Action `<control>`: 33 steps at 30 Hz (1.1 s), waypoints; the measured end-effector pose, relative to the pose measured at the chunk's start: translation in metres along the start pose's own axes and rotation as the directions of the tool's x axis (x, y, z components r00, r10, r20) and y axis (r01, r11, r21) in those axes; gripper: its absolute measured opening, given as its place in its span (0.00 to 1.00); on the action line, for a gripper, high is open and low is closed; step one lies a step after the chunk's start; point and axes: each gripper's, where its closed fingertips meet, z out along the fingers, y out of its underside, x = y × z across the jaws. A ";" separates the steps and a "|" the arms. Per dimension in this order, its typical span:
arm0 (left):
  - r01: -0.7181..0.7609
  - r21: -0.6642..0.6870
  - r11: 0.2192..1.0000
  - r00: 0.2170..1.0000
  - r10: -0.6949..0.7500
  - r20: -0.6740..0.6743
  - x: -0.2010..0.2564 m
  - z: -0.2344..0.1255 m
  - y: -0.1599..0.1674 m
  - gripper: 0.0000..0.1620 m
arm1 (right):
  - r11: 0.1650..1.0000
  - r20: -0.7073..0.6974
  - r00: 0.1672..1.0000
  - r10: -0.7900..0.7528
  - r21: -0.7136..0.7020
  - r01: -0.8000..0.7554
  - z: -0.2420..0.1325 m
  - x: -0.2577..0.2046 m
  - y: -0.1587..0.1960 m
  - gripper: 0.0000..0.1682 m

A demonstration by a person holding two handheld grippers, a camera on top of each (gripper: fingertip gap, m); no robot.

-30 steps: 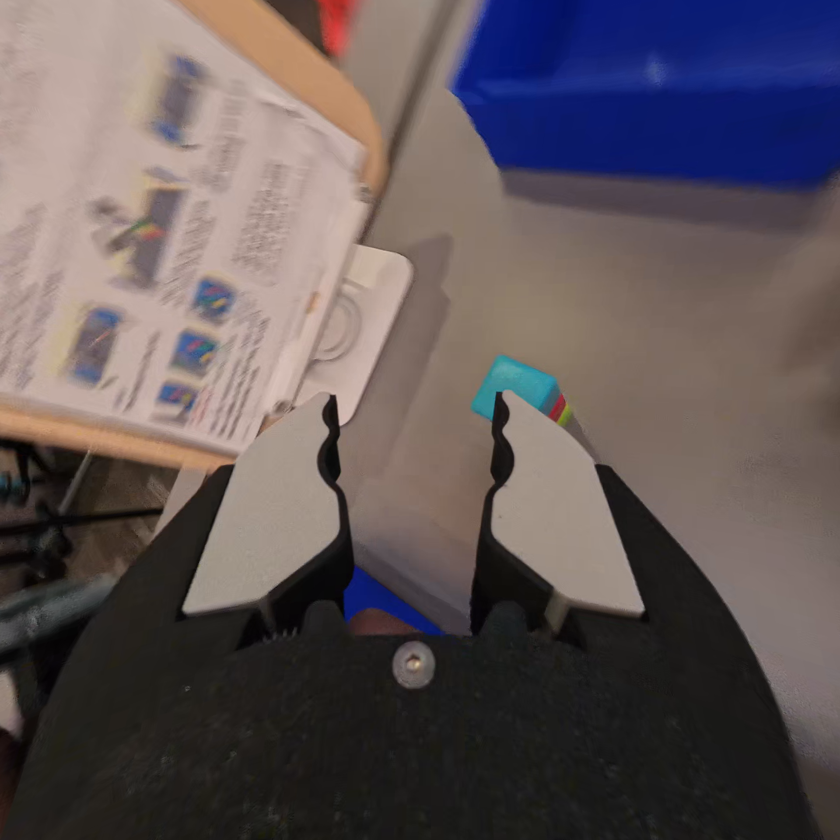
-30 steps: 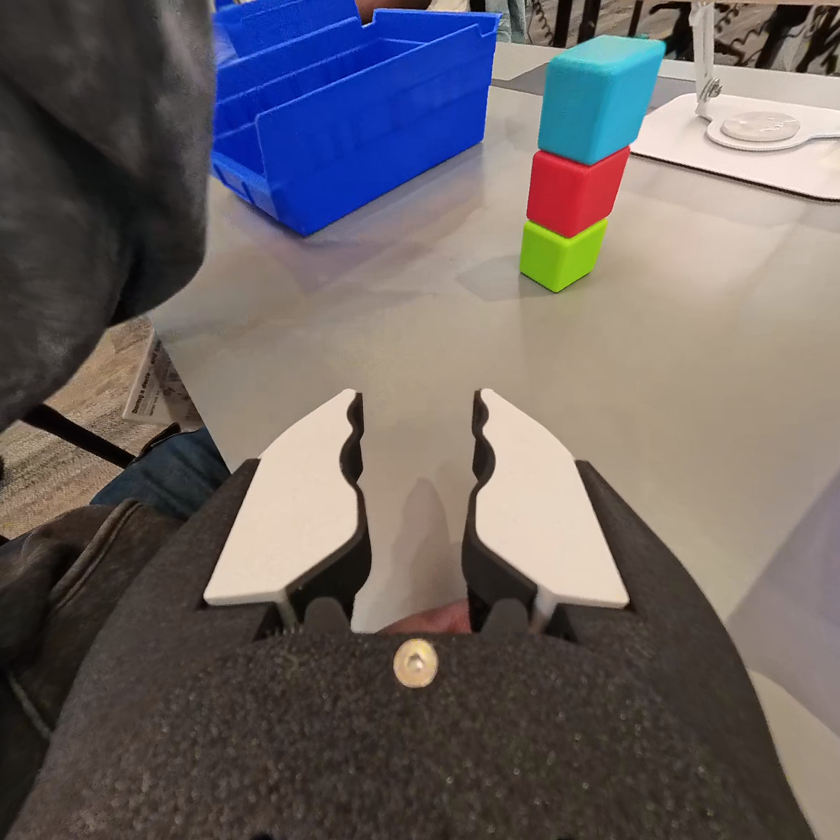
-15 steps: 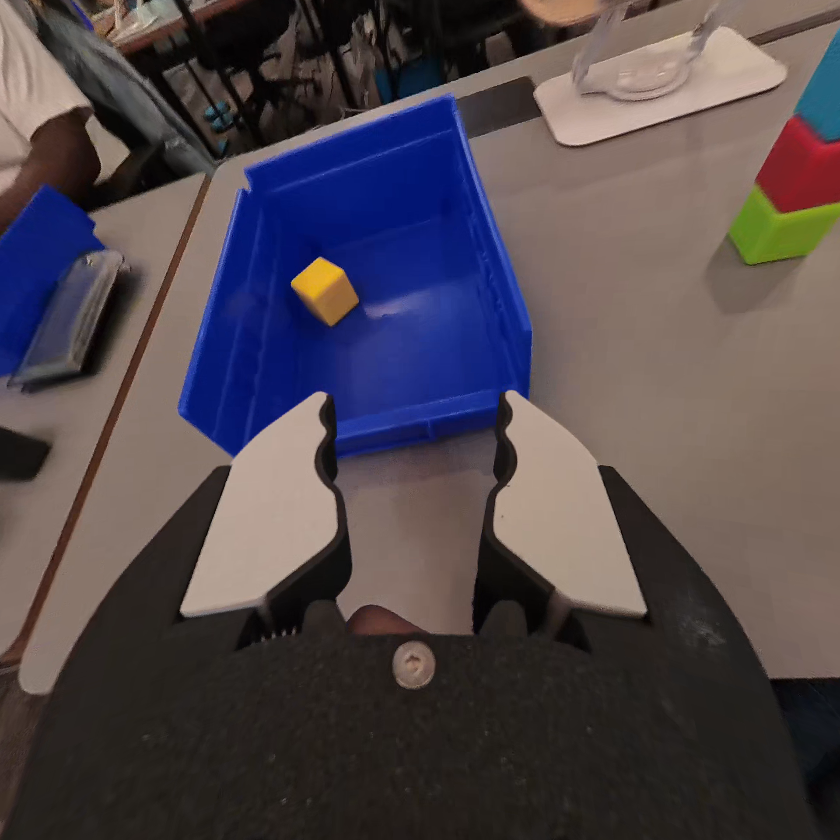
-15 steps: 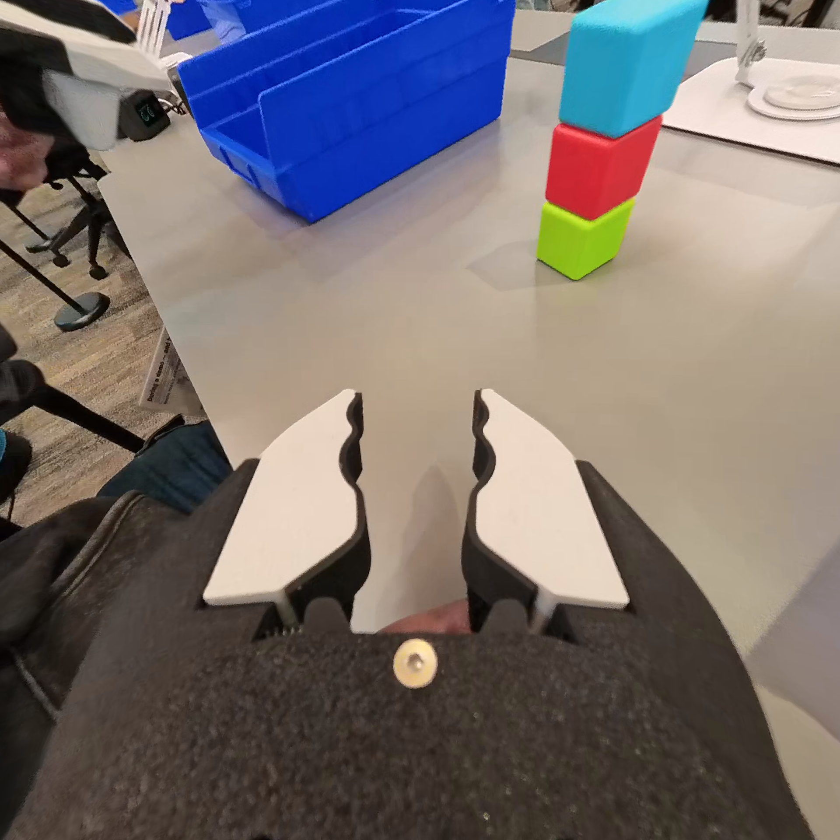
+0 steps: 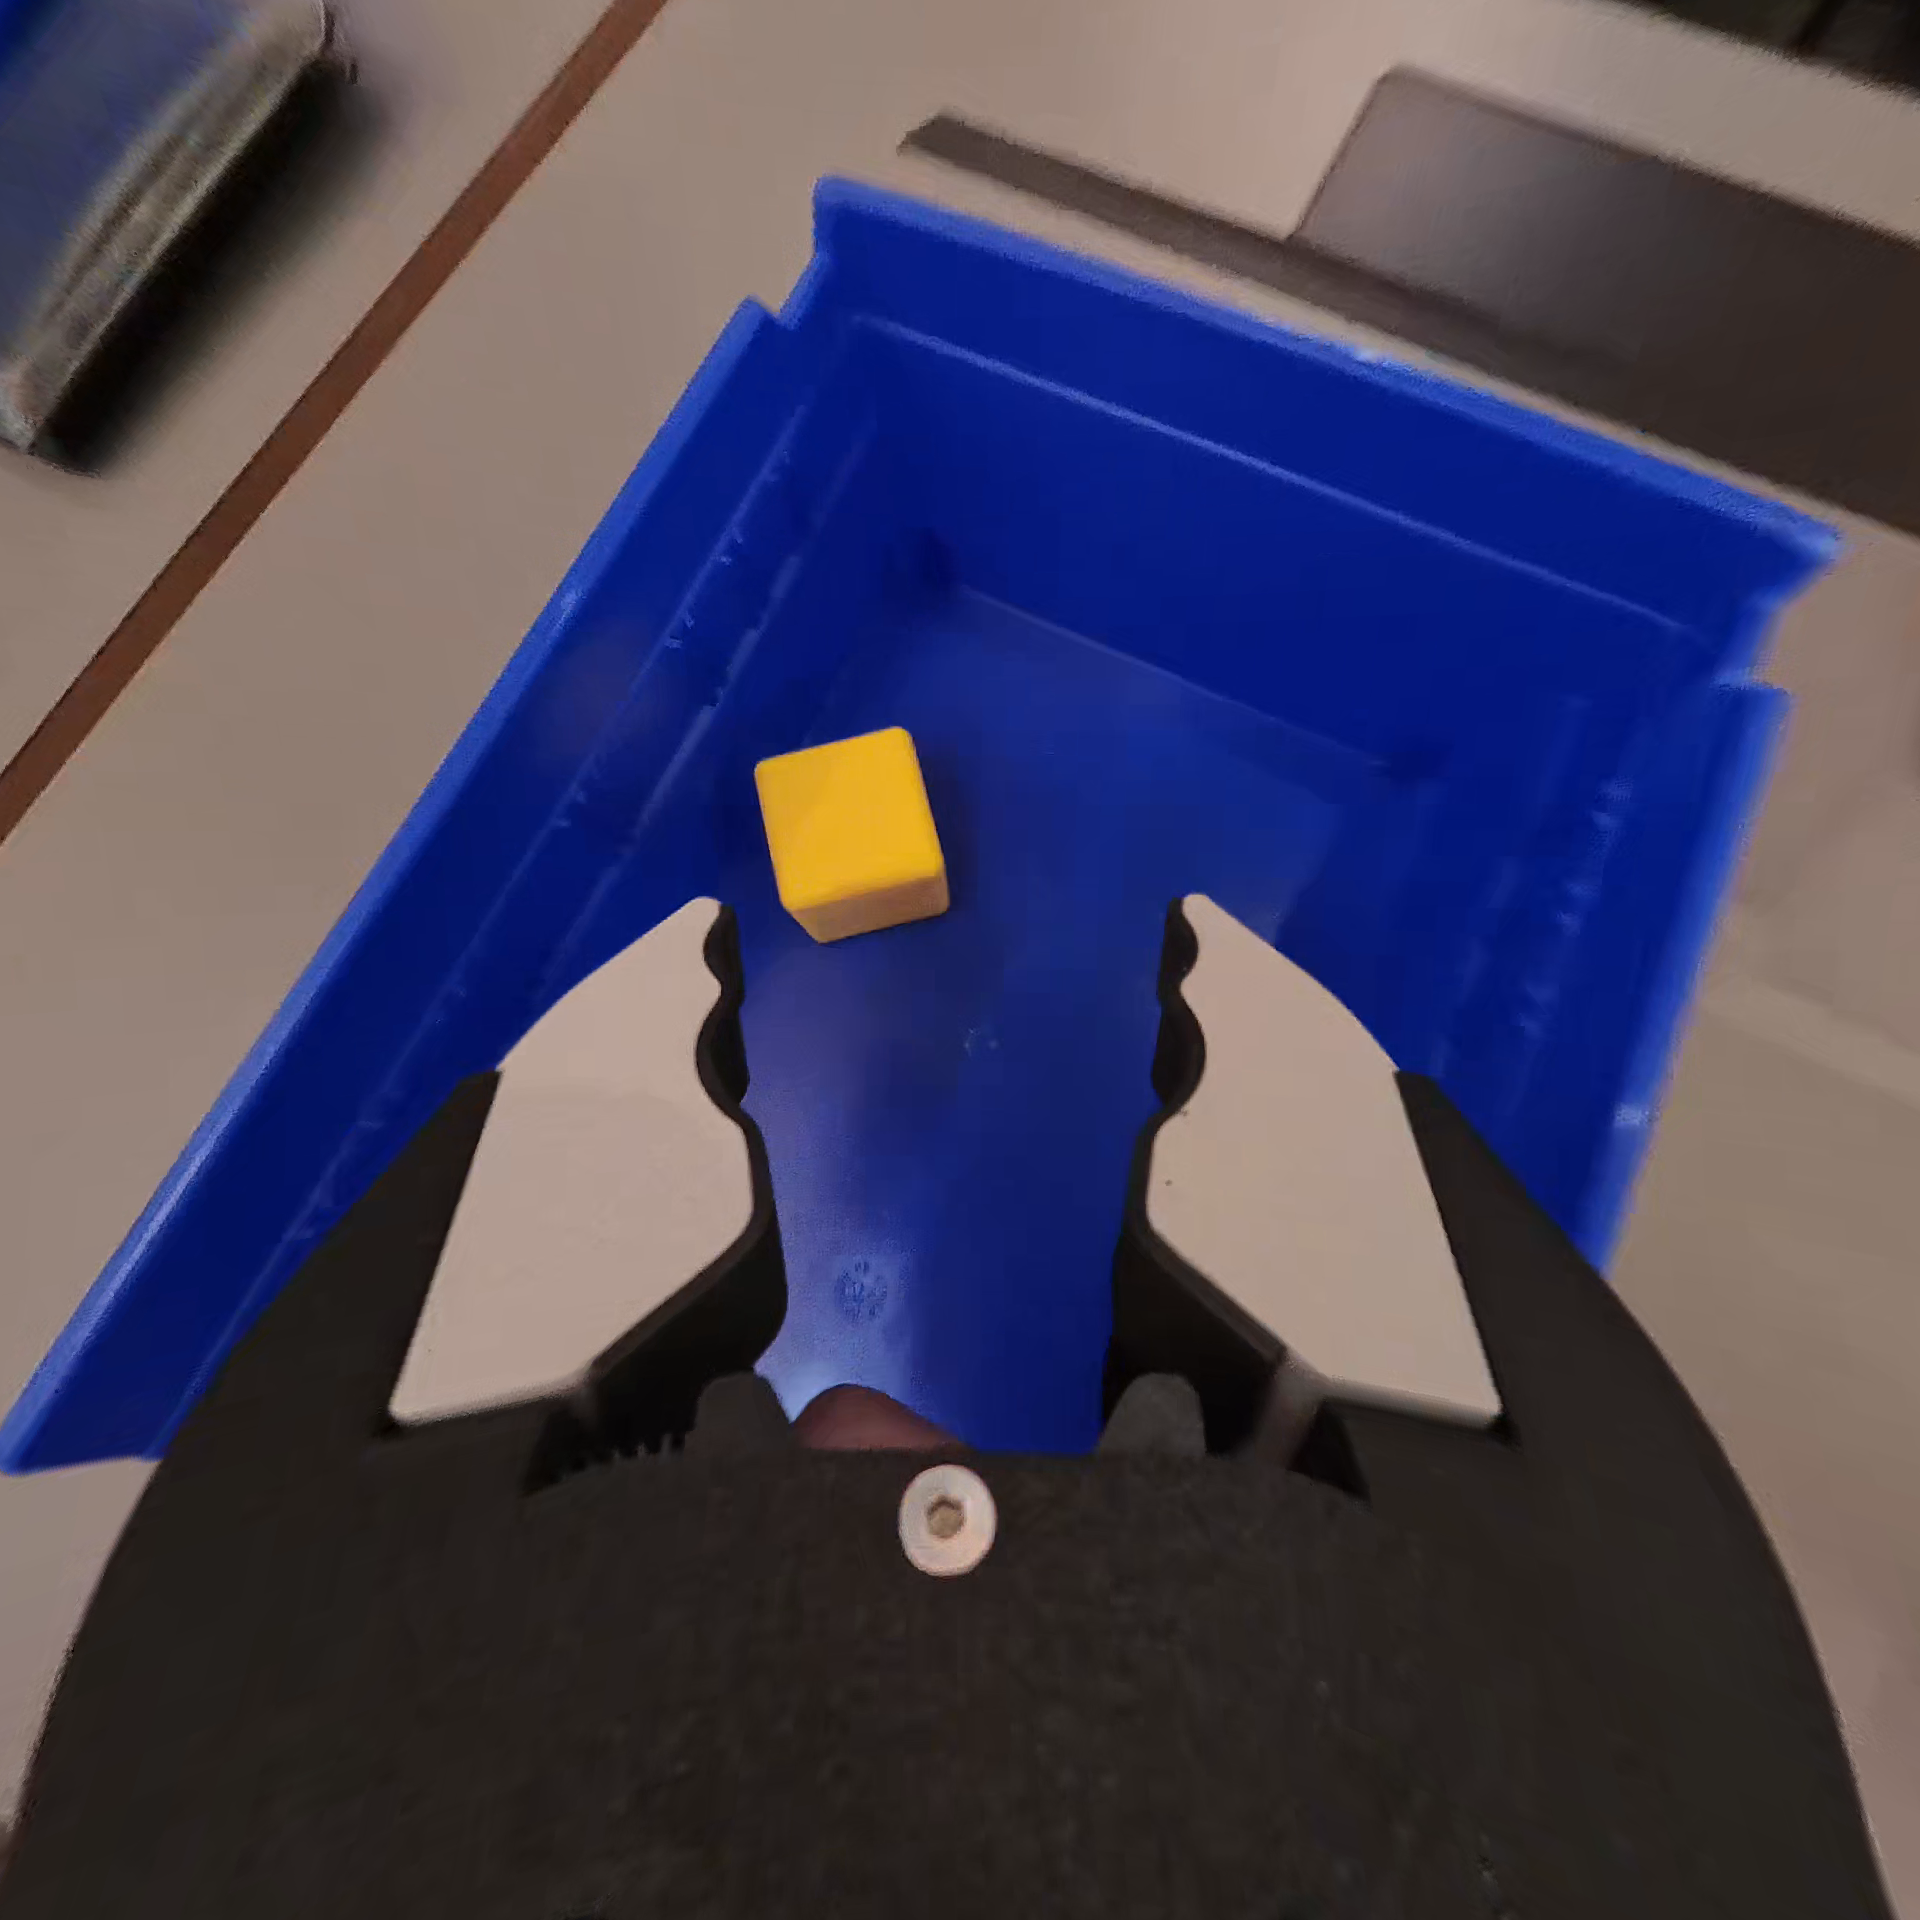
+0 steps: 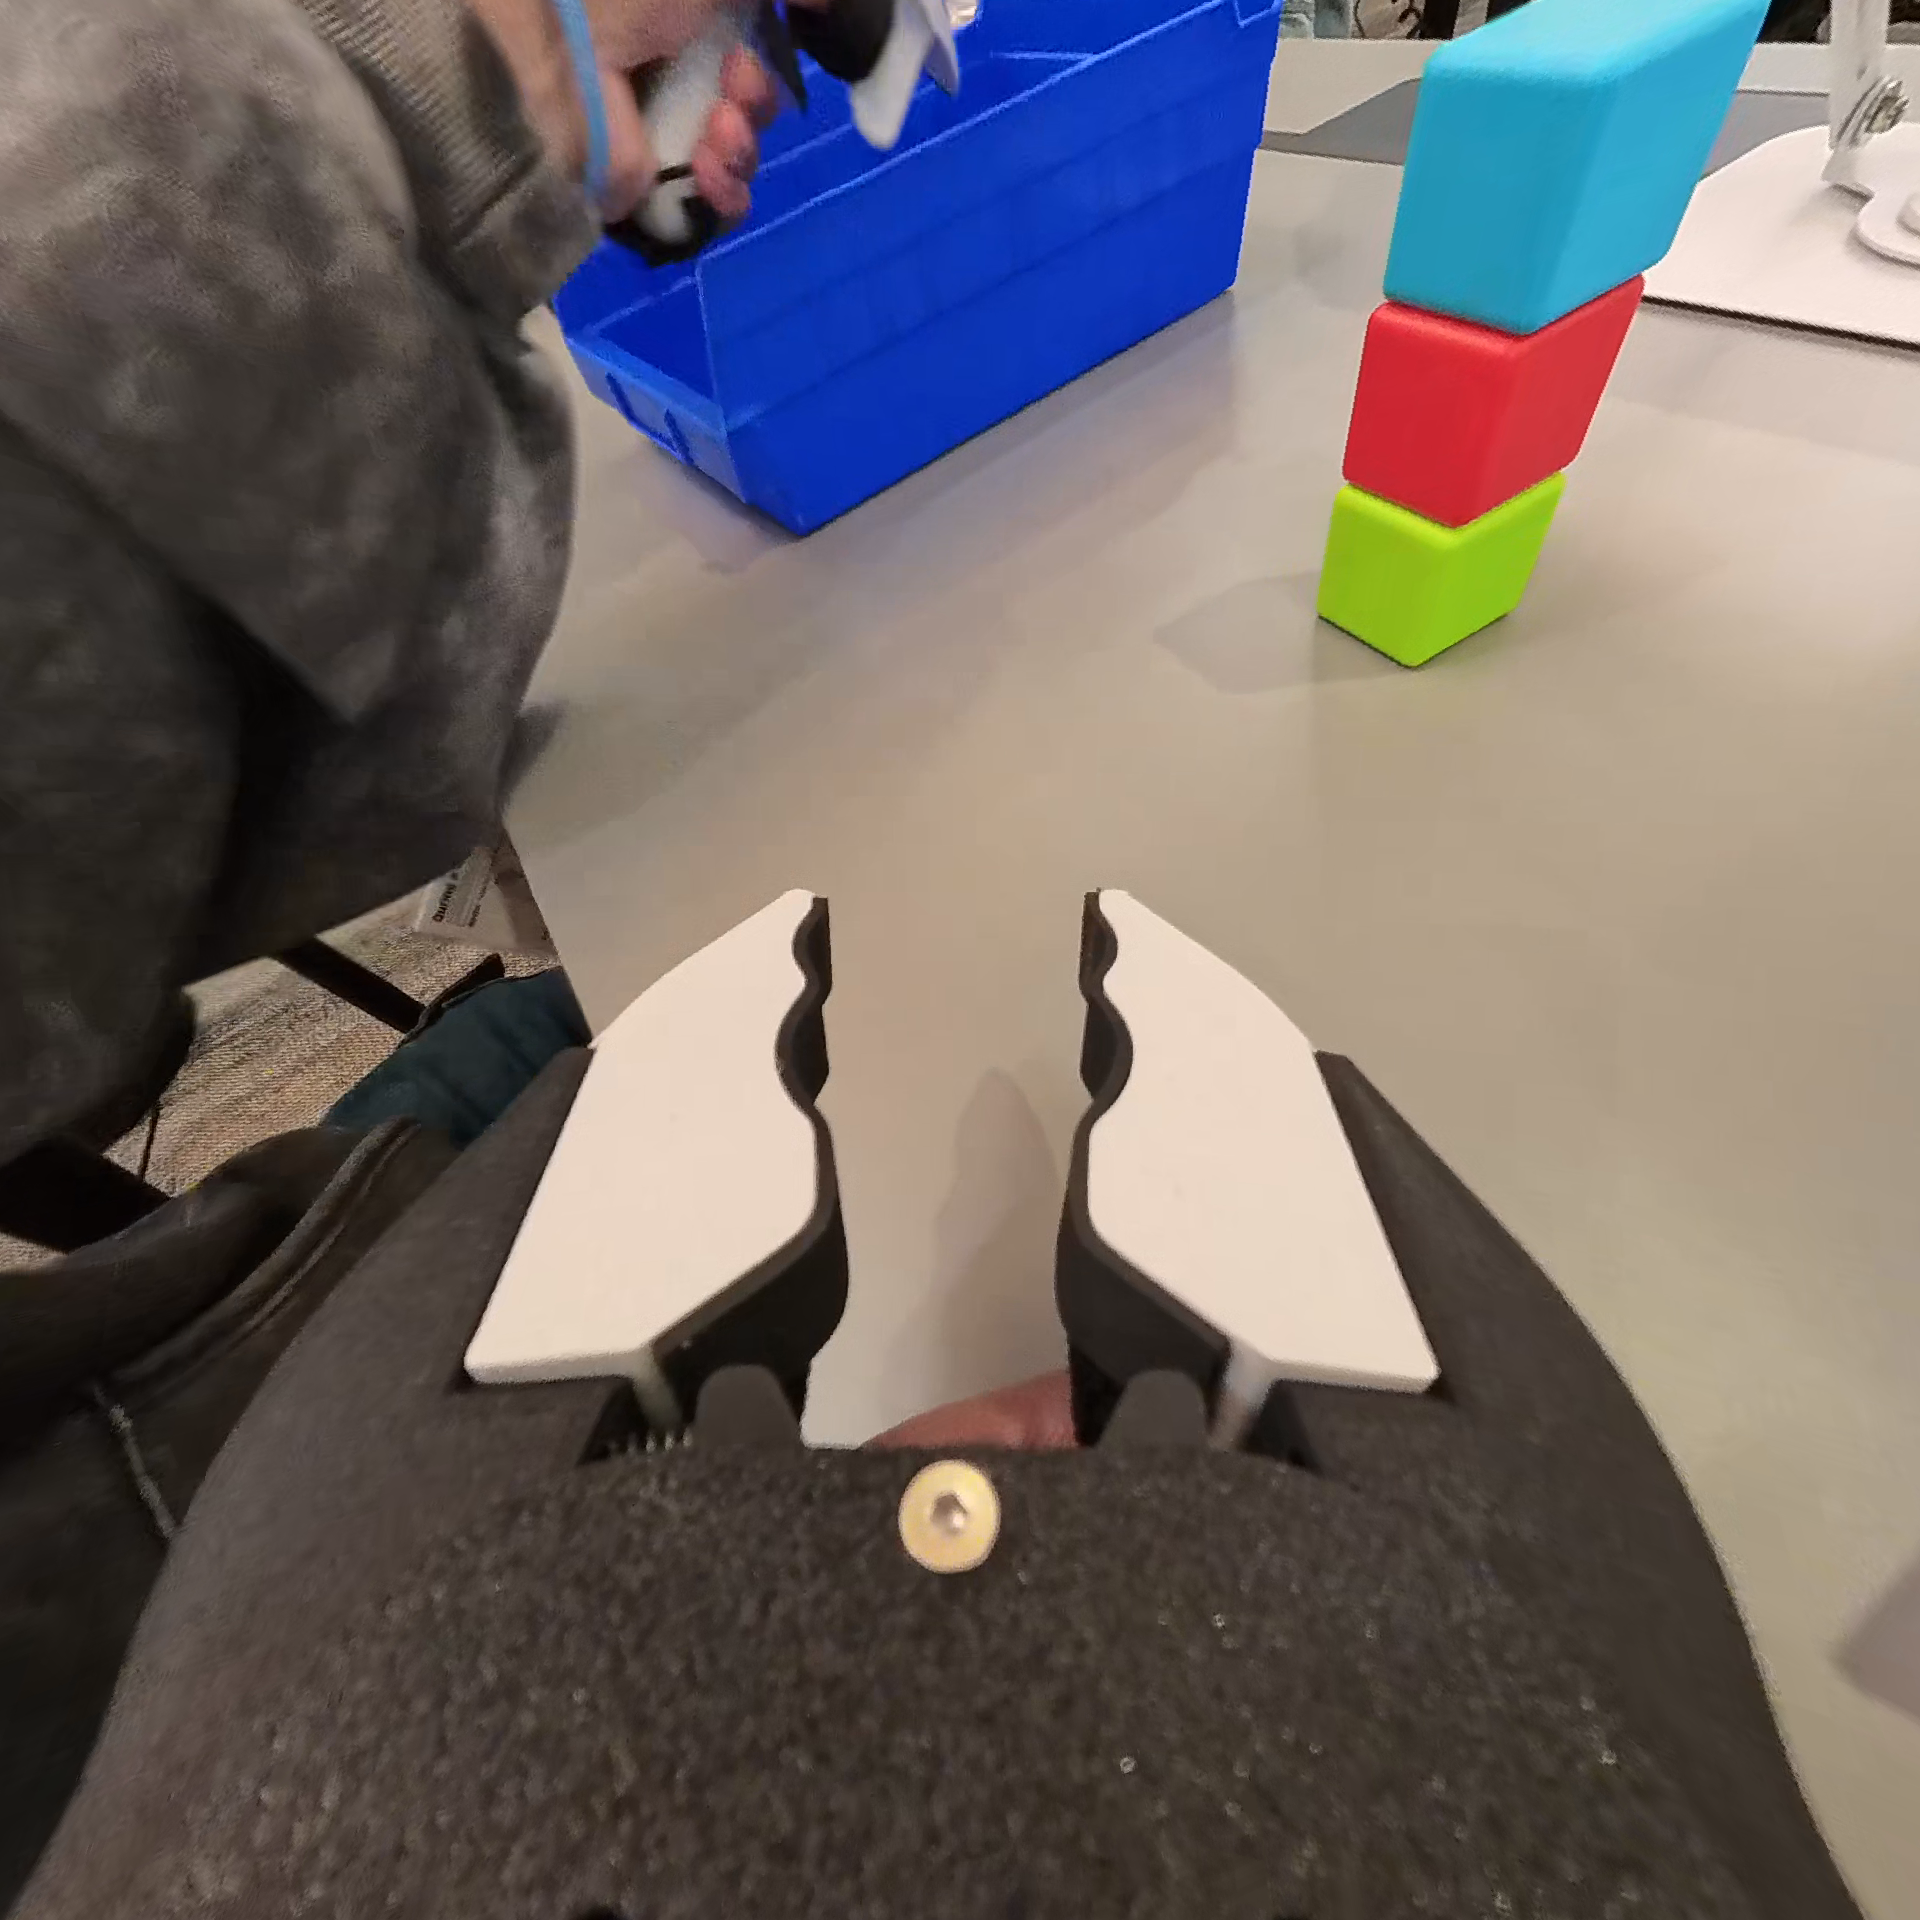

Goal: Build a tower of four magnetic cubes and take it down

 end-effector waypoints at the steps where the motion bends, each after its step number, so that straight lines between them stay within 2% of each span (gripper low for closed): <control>1: 0.012 -0.034 0.999 1.000 -0.011 0.029 -0.002 0.012 -0.002 0.47 | 1.000 0.003 1.000 0.001 0.005 -0.001 -0.001 -0.001 -0.001 0.27; 6: 0.090 -0.179 0.980 0.988 -0.065 0.142 -0.019 0.063 0.004 0.47 | 1.000 0.016 1.000 0.003 0.007 -0.003 -0.001 -0.004 -0.001 0.27; 11: 0.142 -0.264 0.954 0.983 -0.105 0.149 -0.024 0.090 0.017 0.47 | 1.000 0.005 1.000 -0.002 0.000 0.002 -0.001 -0.001 -0.001 0.27; 13: 0.157 -0.284 0.946 0.983 -0.122 0.136 -0.024 0.097 0.019 0.46 | 1.000 -0.001 1.000 0.000 -0.005 0.000 -0.001 0.001 0.000 0.27; 17: 0.125 -0.277 0.953 0.984 -0.083 0.156 -0.030 0.100 0.021 0.31 | 1.000 -0.012 1.000 0.007 -0.007 -0.007 -0.001 0.006 0.001 0.27; 22: 0.081 -0.261 0.962 0.993 -0.054 0.109 -0.028 0.099 0.021 0.31 | 1.000 -0.010 1.000 0.005 -0.020 -0.005 0.001 0.004 0.003 0.27; 27: -0.001 -0.199 0.980 0.999 -0.007 -0.039 -0.016 0.079 0.003 0.31 | 1.000 -0.013 1.000 -0.004 -0.020 0.004 0.001 0.003 0.003 0.27; 30: -0.089 -0.086 0.992 0.977 0.070 -0.203 0.000 0.044 -0.025 0.31 | 1.000 -0.019 1.000 -0.004 -0.015 0.003 -0.001 0.004 0.001 0.27; 33: -0.209 0.043 0.977 0.904 0.209 -0.374 0.025 -0.004 -0.050 0.31 | 1.000 -0.022 1.000 0.003 -0.009 -0.003 -0.002 0.006 0.000 0.27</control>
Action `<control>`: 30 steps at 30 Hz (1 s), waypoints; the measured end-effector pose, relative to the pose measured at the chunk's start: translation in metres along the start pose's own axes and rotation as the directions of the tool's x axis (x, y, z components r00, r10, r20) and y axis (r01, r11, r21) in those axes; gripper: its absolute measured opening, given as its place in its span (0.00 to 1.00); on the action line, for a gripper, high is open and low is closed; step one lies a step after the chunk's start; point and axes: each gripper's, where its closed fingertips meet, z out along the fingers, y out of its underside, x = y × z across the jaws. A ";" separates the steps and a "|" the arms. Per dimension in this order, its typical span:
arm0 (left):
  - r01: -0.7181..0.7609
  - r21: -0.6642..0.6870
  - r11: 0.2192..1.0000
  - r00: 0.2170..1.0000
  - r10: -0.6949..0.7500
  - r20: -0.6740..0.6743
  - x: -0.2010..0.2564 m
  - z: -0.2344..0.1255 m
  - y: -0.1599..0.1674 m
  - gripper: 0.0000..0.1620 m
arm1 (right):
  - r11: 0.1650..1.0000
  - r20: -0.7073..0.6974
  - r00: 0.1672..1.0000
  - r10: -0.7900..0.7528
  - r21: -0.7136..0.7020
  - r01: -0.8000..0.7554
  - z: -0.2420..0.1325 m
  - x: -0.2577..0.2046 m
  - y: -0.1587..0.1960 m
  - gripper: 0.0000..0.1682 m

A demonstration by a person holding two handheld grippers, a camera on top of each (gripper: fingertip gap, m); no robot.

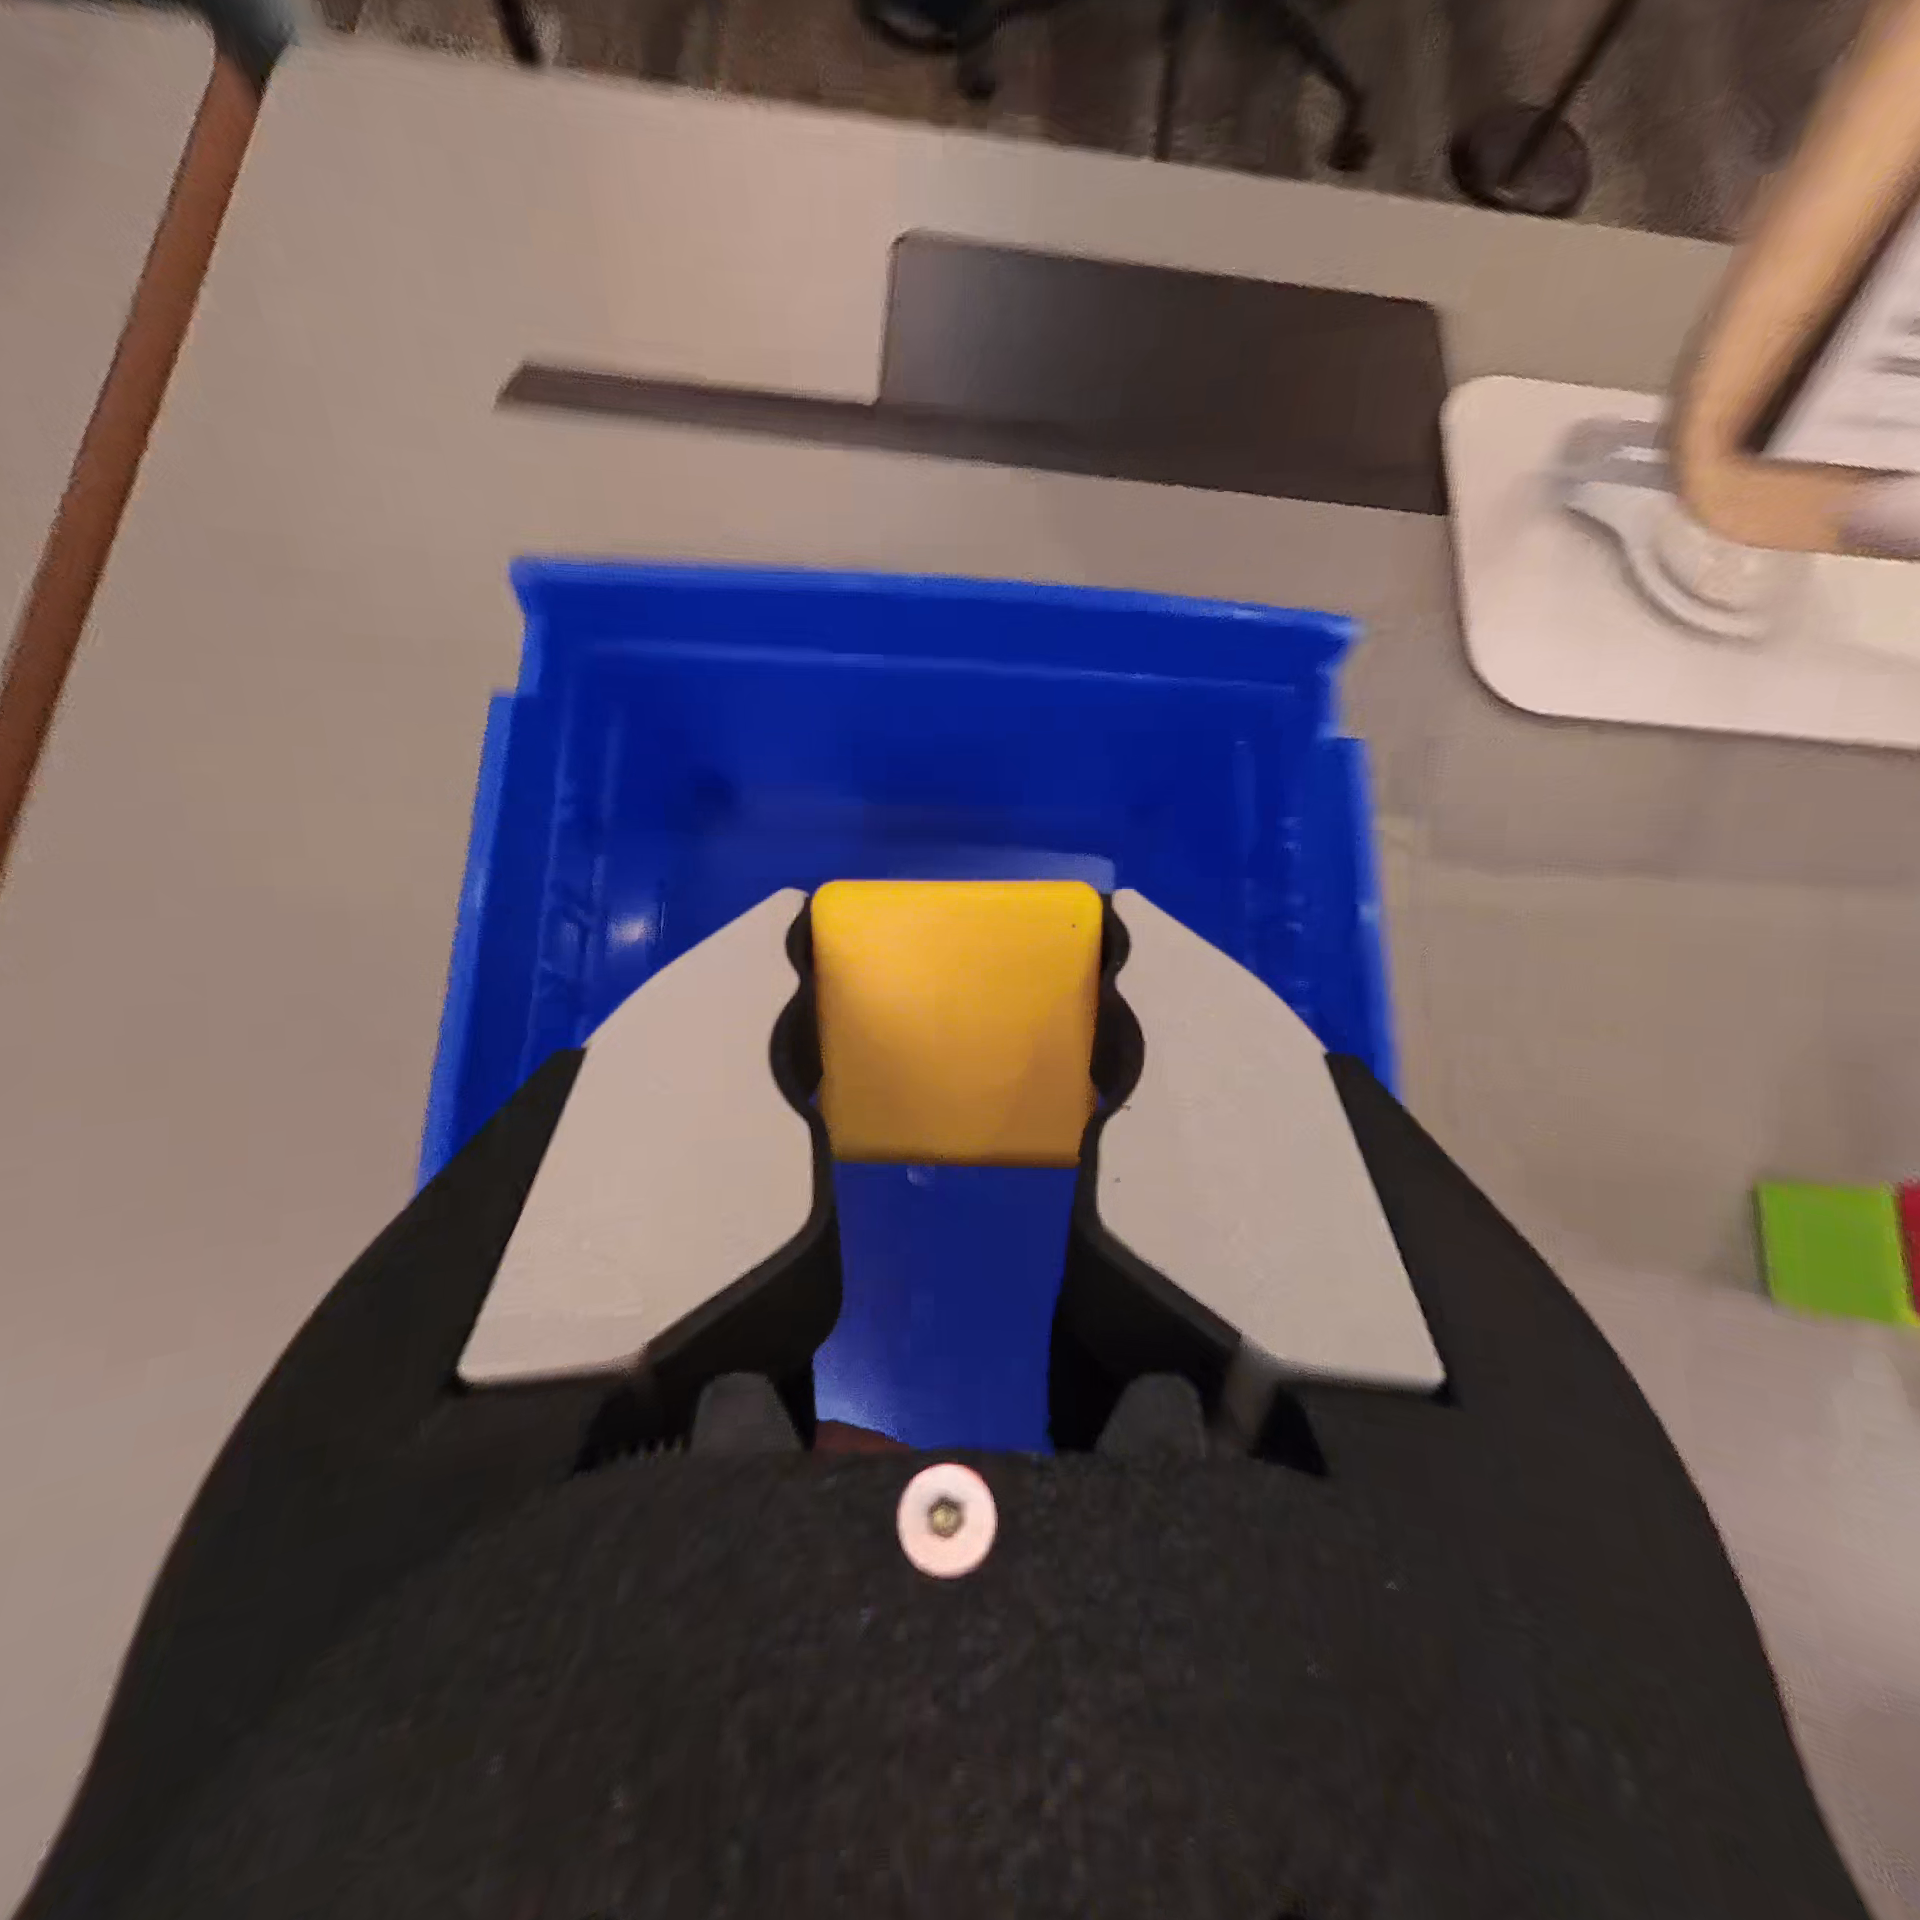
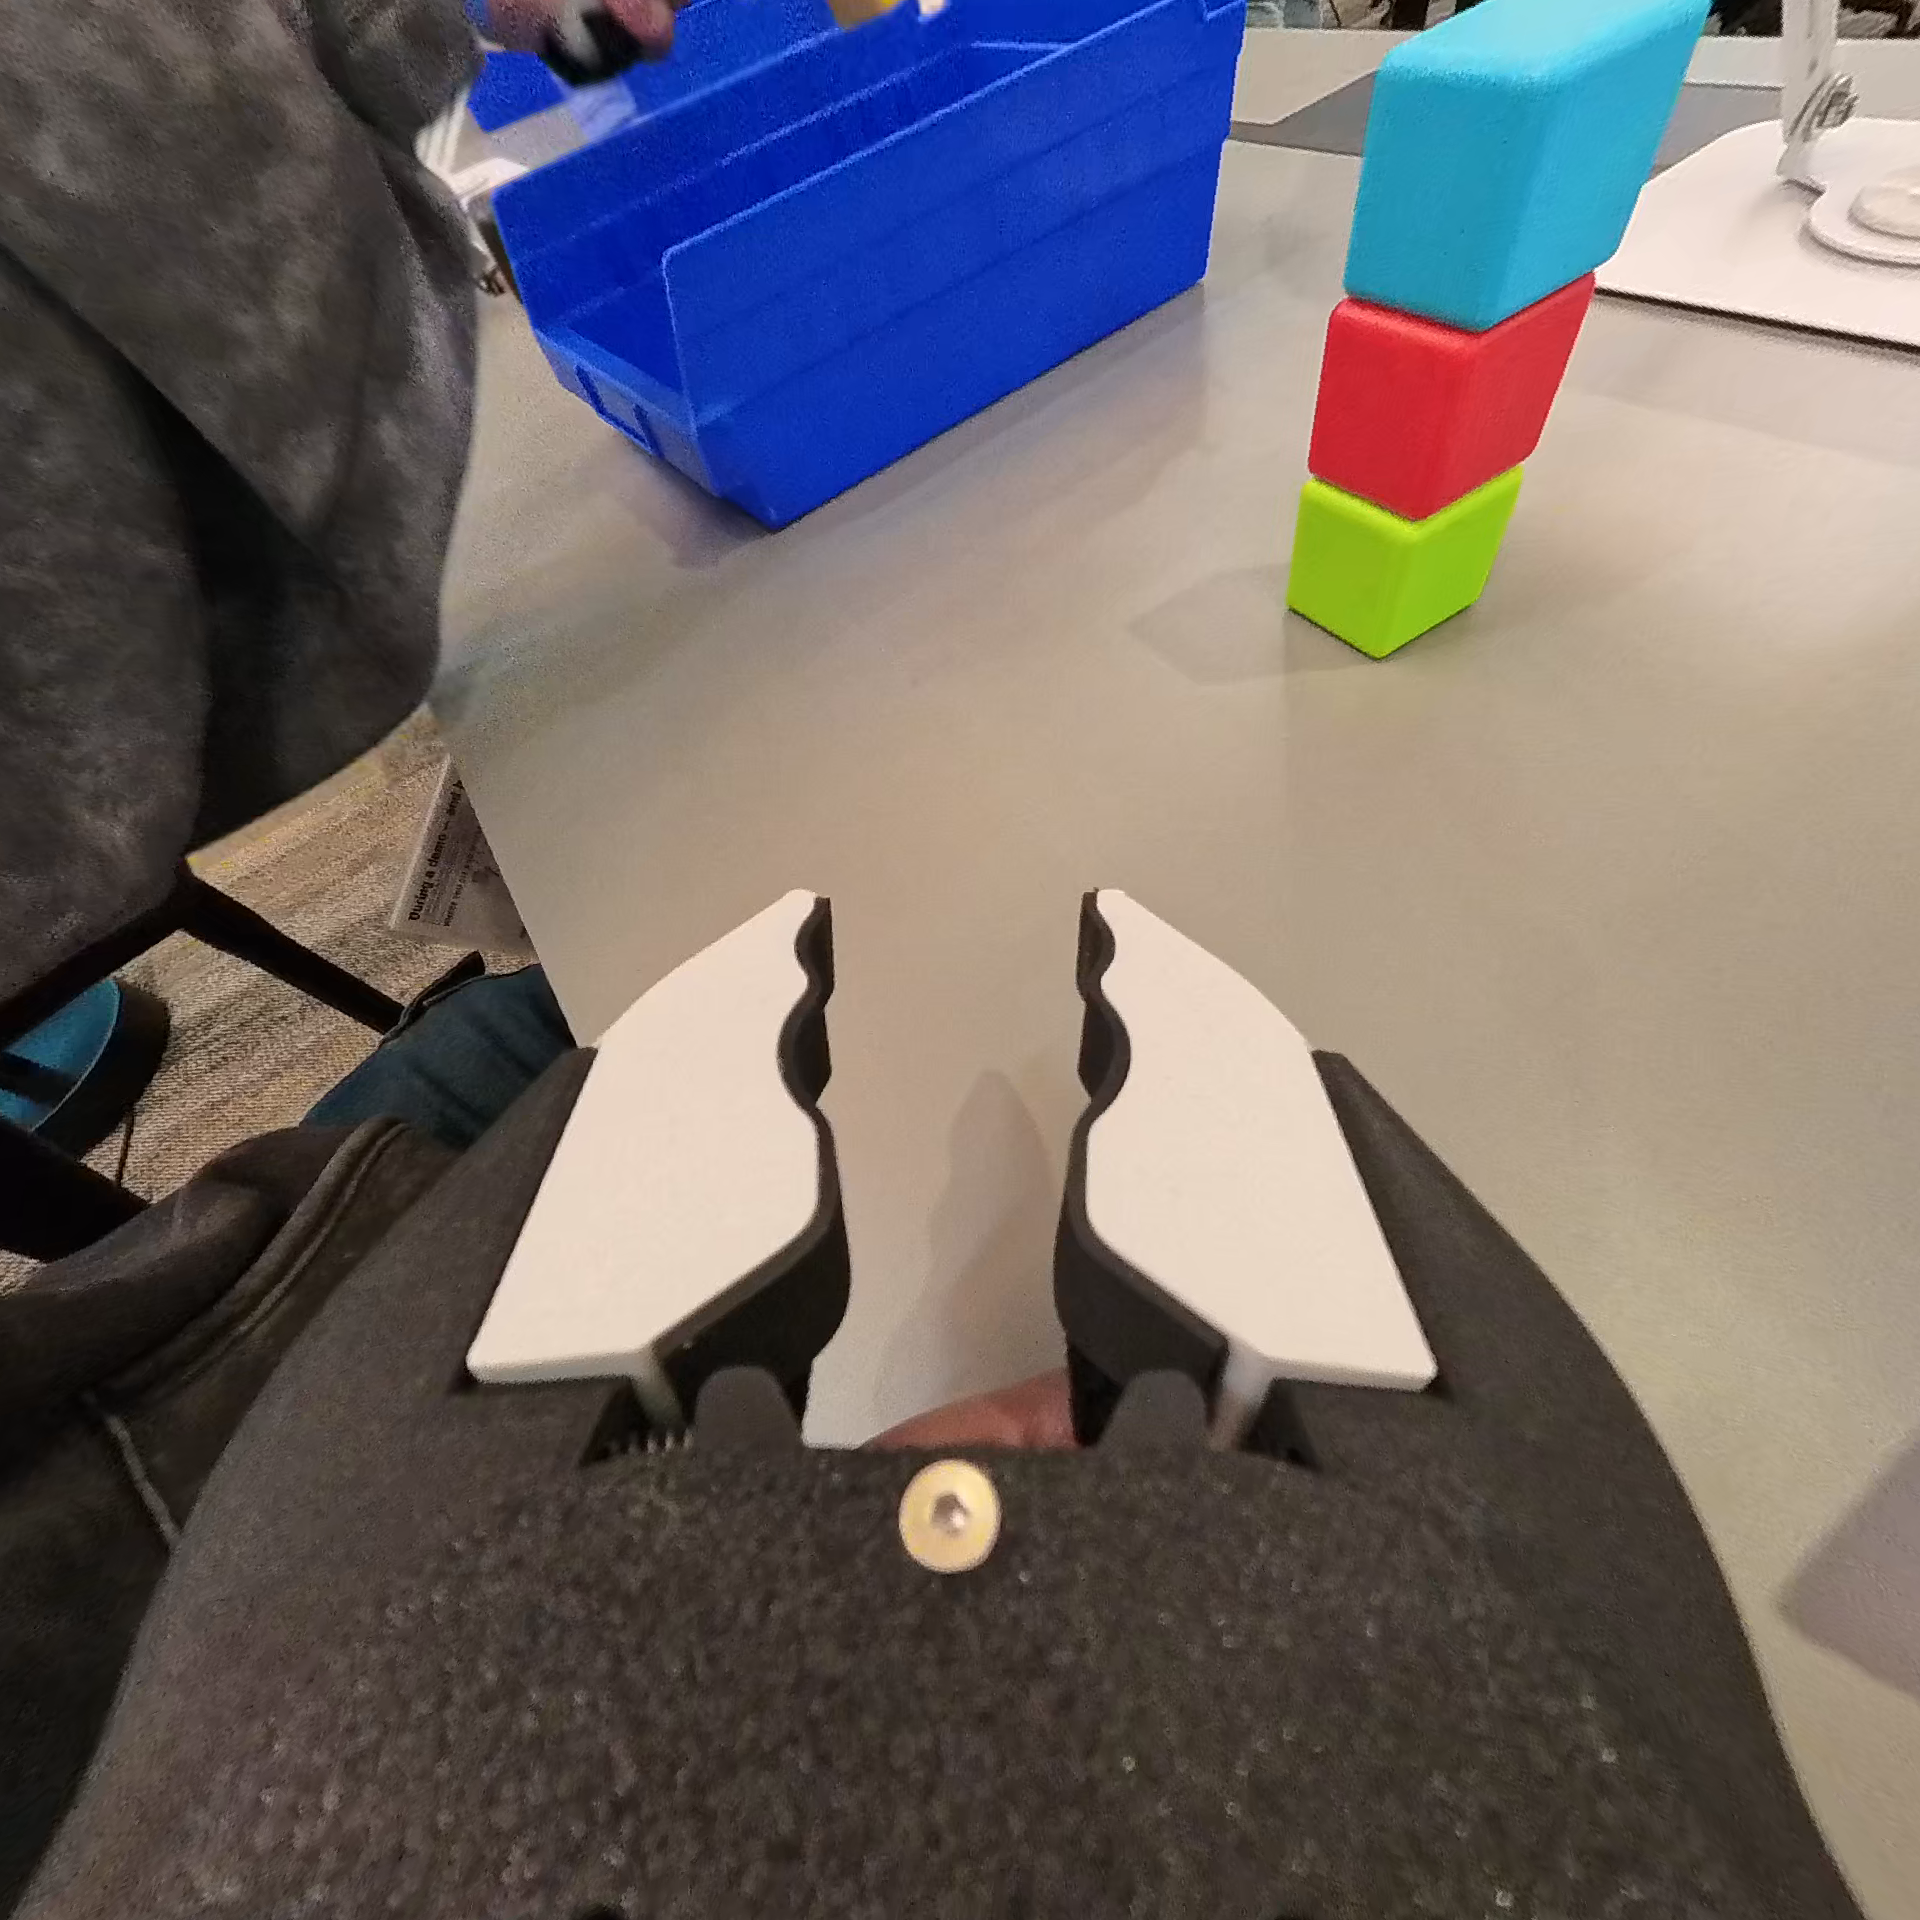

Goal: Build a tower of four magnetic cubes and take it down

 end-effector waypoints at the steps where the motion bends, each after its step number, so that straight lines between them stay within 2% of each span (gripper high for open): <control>1: -0.058 0.019 0.998 0.998 0.058 -0.025 0.010 -0.013 -0.009 0.31 | 1.000 -0.001 1.000 0.000 0.001 0.000 0.000 0.000 0.000 0.27; 4: -0.251 0.108 0.962 0.949 0.266 -0.168 0.061 -0.054 -0.038 0.30 | 1.000 -0.005 1.000 -0.009 0.001 0.009 -0.001 -0.001 -0.001 0.27; 6: -0.398 0.165 0.903 0.868 0.428 -0.252 0.104 -0.079 -0.049 0.31 | 1.000 -0.010 1.000 -0.017 0.003 0.017 -0.002 -0.001 -0.003 0.27; 9: -0.589 0.212 0.780 0.701 0.624 -0.346 0.165 -0.104 -0.049 0.31 | 1.000 -0.017 1.000 -0.025 0.005 0.025 -0.002 -0.001 -0.003 0.27; 13: -0.761 0.256 0.597 0.446 0.766 -0.463 0.237 -0.115 -0.027 0.30 | 1.000 -0.033 0.999 -0.021 0.014 0.022 -0.002 0.002 -0.003 0.27; 17: -0.855 0.290 0.430 0.235 0.820 -0.522 0.287 -0.107 -0.001 0.31 | 0.999 -0.055 0.998 -0.025 0.023 0.027 -0.003 0.006 -0.005 0.27; 21: -0.908 0.275 0.316 0.085 0.783 -0.617 0.313 -0.089 0.029 0.31 | 0.998 -0.082 0.996 -0.038 0.036 0.041 -0.006 0.008 -0.008 0.27; 24: -0.936 0.259 0.239 0.006 0.747 -0.665 0.320 -0.076 0.049 0.31 | 0.998 -0.108 0.993 -0.045 0.041 0.049 -0.009 0.012 -0.009 0.27; 30: -0.952 0.264 0.156 -0.075 0.717 -0.693 0.332 -0.063 0.066 0.31 | 0.998 -0.121 0.992 -0.040 0.035 0.044 -0.013 0.016 -0.007 0.27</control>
